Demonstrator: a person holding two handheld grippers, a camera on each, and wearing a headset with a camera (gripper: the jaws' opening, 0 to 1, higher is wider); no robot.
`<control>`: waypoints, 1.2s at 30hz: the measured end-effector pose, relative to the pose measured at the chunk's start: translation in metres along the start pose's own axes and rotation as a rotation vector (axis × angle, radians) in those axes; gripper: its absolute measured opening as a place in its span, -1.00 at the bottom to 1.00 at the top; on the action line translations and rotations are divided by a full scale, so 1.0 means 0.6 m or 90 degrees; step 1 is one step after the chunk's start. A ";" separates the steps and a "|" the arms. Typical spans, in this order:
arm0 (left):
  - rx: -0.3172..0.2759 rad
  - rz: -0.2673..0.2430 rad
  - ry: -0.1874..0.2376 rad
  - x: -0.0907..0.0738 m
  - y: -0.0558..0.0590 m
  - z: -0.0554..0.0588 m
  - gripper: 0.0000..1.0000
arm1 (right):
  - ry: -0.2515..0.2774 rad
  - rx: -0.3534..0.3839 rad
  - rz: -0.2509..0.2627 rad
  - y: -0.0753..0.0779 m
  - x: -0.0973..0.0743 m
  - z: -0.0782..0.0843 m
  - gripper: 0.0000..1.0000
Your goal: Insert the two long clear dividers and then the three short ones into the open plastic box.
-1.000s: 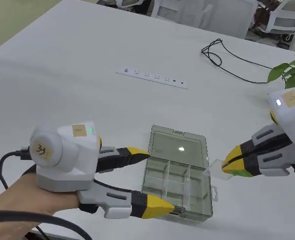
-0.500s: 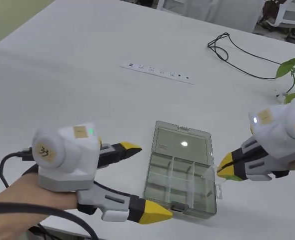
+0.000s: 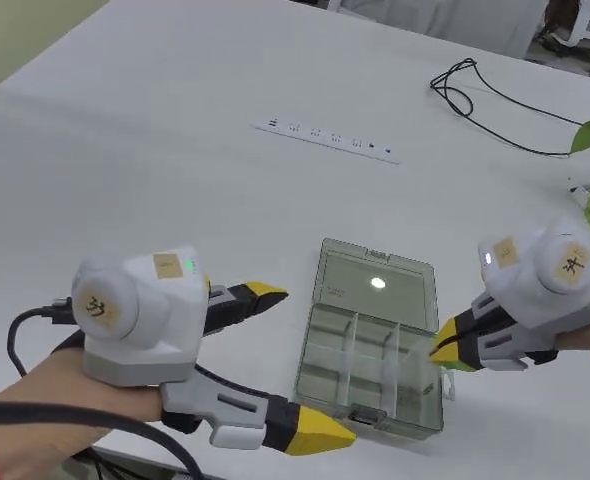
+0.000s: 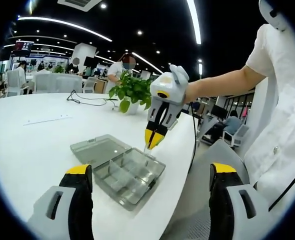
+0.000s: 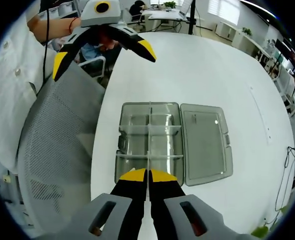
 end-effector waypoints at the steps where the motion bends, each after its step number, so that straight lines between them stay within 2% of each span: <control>1: -0.001 0.000 0.000 0.000 0.000 0.000 1.00 | -0.001 0.001 0.000 0.001 0.001 0.001 -0.95; 11: -0.007 0.003 0.005 0.006 -0.001 0.000 0.98 | 0.002 0.006 -0.006 0.003 0.012 0.008 -0.95; 23: -0.007 0.005 0.007 0.006 -0.001 0.000 0.95 | 0.032 0.032 -0.016 0.003 0.024 0.019 -0.95; 27: -0.006 0.005 0.008 0.006 0.000 -0.001 0.95 | 0.046 0.026 -0.016 0.002 0.027 0.019 -0.95; 36: -0.008 0.005 0.006 0.004 0.002 0.002 0.96 | 0.048 0.007 -0.003 0.000 0.044 0.025 -0.95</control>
Point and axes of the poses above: the centre of the closed fingertips' face, and the gripper's own axes: x roughly forward along the fingers, y roughly to its right, z roughly out of its underside, the point moved 1 cm from there along -x, roughly backward along the fingers, and after that the axes turned 2 degrees about y, right-handed, at the moved point
